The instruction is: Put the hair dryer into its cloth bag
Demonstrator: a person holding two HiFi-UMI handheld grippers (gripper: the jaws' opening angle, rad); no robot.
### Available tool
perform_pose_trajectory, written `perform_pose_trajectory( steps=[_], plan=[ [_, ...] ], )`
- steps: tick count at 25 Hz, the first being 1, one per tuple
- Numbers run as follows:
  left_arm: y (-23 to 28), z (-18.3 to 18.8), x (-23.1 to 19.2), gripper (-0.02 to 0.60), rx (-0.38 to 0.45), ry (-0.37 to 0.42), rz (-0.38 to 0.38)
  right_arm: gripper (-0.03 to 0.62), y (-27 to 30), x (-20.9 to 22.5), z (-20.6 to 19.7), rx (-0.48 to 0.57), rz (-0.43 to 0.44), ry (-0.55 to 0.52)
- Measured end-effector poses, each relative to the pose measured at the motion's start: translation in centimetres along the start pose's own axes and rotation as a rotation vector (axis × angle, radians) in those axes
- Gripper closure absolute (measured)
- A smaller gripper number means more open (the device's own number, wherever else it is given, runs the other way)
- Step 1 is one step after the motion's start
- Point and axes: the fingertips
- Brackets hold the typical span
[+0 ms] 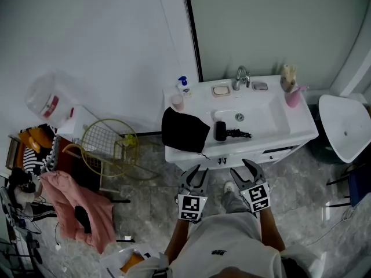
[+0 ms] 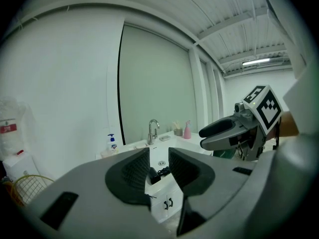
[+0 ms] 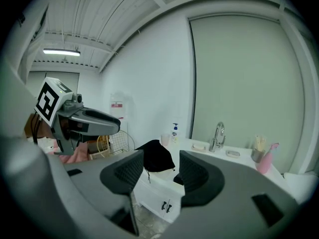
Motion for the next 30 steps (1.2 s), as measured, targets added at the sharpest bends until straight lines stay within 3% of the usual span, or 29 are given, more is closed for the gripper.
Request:
perform_pose_trajectory(
  steps=[19, 30],
  plan=[
    [11.2, 3.7, 0.7, 0.453, -0.039, 0.008, 0.069, 0.355, 5.1, 11.4, 1.8, 0.002, 0.099, 0.006],
    [17.1, 5.7, 2.5, 0.457, -0.055, 0.034, 0.082, 0.370, 7.0, 17.4, 0.4, -0.018, 0.158, 0.034]
  ],
)
Point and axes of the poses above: the fingertips, and each gripper's own axes: y forward along the fingers, x to its right, z out of its top, and after that the axes turned 9 degrees about z, right-handed
